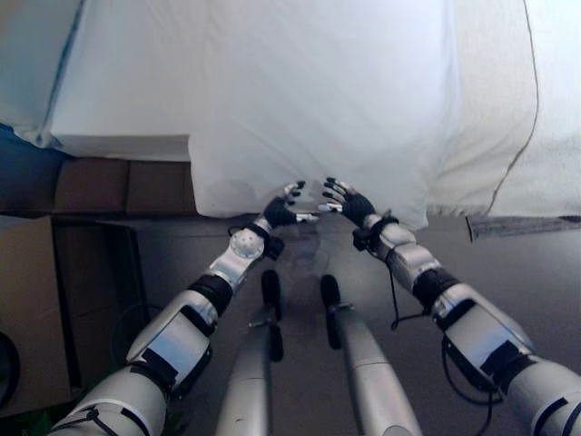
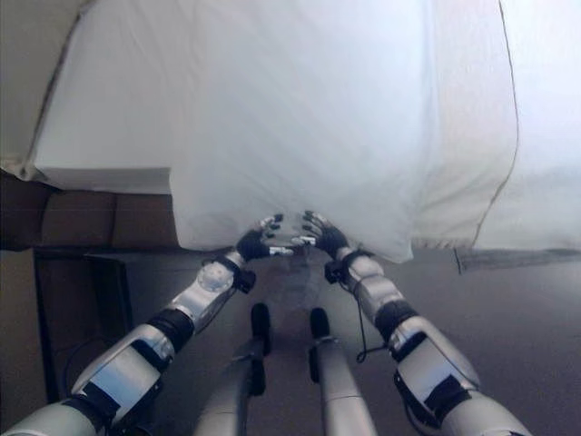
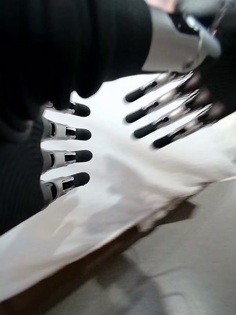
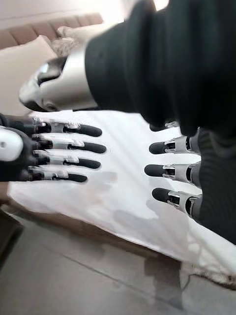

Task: Make the bed

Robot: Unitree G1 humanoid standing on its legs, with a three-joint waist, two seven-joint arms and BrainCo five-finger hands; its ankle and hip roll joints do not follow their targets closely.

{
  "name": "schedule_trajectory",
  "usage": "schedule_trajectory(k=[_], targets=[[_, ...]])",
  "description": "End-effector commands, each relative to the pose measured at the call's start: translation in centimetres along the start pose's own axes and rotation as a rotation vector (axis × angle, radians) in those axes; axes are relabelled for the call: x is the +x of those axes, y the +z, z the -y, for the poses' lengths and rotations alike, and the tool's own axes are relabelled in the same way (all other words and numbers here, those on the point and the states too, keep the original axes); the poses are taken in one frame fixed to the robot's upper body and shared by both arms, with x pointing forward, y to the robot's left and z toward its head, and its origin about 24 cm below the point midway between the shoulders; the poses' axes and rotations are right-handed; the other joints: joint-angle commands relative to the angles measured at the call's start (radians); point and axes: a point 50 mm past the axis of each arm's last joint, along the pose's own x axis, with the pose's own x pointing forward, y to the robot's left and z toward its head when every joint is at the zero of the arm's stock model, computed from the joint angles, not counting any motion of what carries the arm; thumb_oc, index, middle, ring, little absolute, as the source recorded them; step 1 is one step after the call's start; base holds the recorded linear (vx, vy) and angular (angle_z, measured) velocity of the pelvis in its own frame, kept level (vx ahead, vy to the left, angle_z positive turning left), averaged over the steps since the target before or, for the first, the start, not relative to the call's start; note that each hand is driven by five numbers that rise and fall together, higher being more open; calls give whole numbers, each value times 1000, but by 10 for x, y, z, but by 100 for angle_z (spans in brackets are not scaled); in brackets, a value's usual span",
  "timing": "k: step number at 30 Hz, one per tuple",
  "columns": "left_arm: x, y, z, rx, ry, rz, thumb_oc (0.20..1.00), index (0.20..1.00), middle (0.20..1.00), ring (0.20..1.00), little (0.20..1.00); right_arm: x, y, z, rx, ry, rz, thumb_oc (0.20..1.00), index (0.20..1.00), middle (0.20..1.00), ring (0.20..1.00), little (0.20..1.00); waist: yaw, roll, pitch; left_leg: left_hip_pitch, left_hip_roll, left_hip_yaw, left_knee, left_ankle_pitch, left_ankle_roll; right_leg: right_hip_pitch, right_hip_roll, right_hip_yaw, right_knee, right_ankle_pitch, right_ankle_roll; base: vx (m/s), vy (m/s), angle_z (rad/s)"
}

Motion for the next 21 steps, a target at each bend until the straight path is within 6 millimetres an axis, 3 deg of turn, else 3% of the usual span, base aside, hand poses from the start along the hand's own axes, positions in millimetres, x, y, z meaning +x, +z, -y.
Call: schedule_trajectory(k=[1,2,4,5,6,8,9,10,11,14,19,21], targets=[[18,42,-34,114,162,134,1000,1000,1000,1000,1000,10,39,8,-24,-55,117,1000,1000,1000,1000,1000,-1,1,0,-37,-2,7,122,-108,-21,-31,-31,29,-81,90,104,0,0,0],[22,52,-49,155,210,140,1000,1000,1000,1000,1000,13,55,17,-42,-99,141,1000,1000,1000,1000,1000,1,1,3,-73,0,7,158,-118,-23,-67,-27,24,-54,81,100,0,0,0],[22,52,-49,156,210,141,1000,1000,1000,1000,1000,13,55,17,-42,-99,142,1000,1000,1000,1000,1000,2,1,2,-77,0,7,161,-119,-23,-70,-27,24,-52,81,100,0,0,0],[25,65,-69,187,279,151,1000,1000,1000,1000,1000,16,74,28,-91,-148,150,1000,1000,1000,1000,1000,5,2,6,-103,2,4,187,-128,-24,-93,-29,19,-29,69,98,16,-39,-2],[26,74,-81,198,333,162,1000,1000,1000,1000,1000,17,80,35,-119,-186,145,1000,1000,1000,1000,1000,4,2,9,-117,0,0,200,-130,-26,-103,-28,17,-19,64,98,16,-39,-1],[26,74,-81,198,333,162,1000,1000,1000,1000,1000,17,80,35,-119,-186,145,1000,1000,1000,1000,1000,4,2,9,-117,0,0,200,-130,-26,-104,-28,17,-18,64,98,0,0,0],[25,79,-105,243,440,131,1000,1000,1000,1000,1000,15,96,54,-288,-323,111,1000,1000,1000,1000,1000,0,3,24,-136,3,1,218,-139,-30,-119,-26,11,-5,56,95,0,0,0],[25,79,-105,243,440,130,1000,1000,1000,1000,1000,15,96,54,-288,-323,111,1000,1000,1000,1000,1000,0,3,23,-138,3,0,218,-139,-30,-120,-26,11,-5,56,95,41,-41,4],[23,80,-119,251,495,100,1000,1000,1000,1000,1000,10,102,70,-353,-414,71,1000,1000,1000,1000,1000,-2,4,28,-151,3,0,229,-142,-31,-130,-24,6,6,50,93,32,-19,3],[16,72,-137,237,554,51,1000,1000,1000,1000,1000,2,109,88,-388,-508,57,1000,1000,1000,1000,1000,-2,7,30,-159,2,6,233,-150,-33,-138,-25,5,14,41,92,37,-7,2],[3,53,-157,249,623,-37,1000,1000,1000,1000,1000,-12,101,112,-396,-628,1,1000,1000,1000,1000,1000,-2,4,30,-157,10,5,260,-168,-35,-134,-18,4,32,23,90,23,-17,-2],[-3,46,-168,239,693,-90,1000,1000,1000,1000,1000,-26,95,132,-355,-732,-39,1000,1000,1000,1000,1000,-7,6,28,-150,13,1,263,-174,-37,-125,-16,-1,31,14,87,33,-59,-4]])
